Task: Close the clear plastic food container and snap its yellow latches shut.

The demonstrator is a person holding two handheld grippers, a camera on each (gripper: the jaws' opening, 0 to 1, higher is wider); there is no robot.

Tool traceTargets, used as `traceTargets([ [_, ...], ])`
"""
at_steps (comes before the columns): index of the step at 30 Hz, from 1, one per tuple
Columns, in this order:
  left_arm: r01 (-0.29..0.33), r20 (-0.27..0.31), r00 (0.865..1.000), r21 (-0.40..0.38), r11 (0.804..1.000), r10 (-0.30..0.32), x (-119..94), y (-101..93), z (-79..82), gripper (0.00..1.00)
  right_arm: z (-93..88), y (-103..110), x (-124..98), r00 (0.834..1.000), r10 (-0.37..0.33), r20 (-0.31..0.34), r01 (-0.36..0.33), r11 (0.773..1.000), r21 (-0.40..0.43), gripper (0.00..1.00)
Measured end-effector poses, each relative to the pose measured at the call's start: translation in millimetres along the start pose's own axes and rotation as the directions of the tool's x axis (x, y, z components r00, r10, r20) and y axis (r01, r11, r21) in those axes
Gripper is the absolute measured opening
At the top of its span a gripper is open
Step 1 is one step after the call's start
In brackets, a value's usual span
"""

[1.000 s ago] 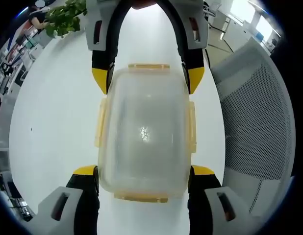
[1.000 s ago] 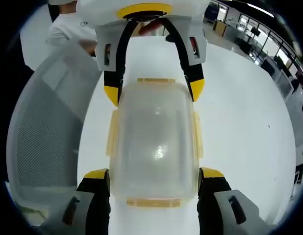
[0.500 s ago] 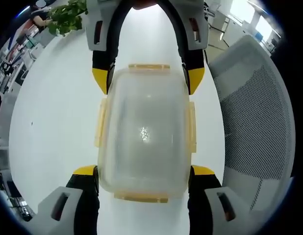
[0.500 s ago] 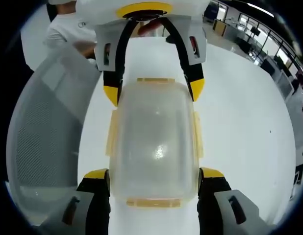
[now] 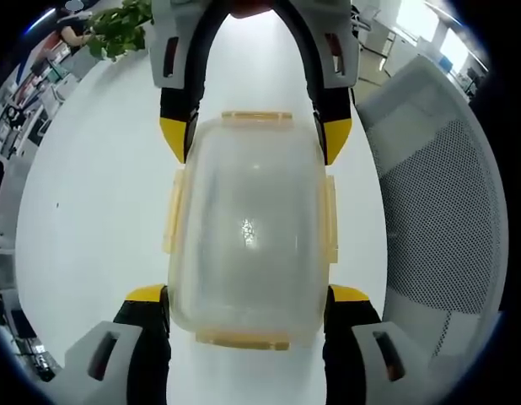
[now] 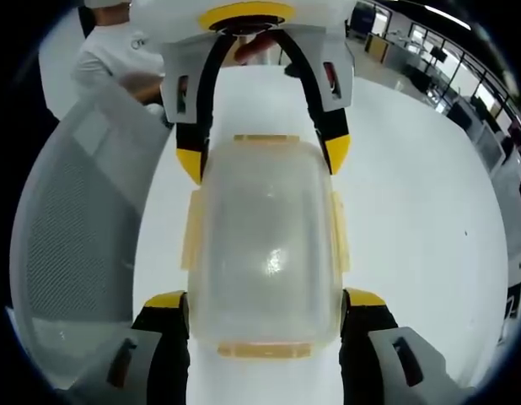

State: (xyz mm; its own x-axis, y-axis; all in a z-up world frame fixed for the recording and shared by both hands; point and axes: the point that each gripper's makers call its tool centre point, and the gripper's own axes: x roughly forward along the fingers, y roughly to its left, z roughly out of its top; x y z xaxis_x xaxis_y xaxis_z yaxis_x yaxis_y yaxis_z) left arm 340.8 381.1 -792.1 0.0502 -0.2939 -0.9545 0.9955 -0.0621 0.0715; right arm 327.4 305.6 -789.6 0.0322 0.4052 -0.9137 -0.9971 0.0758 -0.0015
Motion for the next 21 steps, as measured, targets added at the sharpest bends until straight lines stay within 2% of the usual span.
traceTargets([
  [21, -0.014, 0.012, 1.000, 0.003, 1.000, 0.014, 2.2, -0.1, 0.6, 0.74, -0.8, 0.4, 1.9, 1.000, -0.014, -0.028, 0.015, 1.000, 0.015, 0.73],
])
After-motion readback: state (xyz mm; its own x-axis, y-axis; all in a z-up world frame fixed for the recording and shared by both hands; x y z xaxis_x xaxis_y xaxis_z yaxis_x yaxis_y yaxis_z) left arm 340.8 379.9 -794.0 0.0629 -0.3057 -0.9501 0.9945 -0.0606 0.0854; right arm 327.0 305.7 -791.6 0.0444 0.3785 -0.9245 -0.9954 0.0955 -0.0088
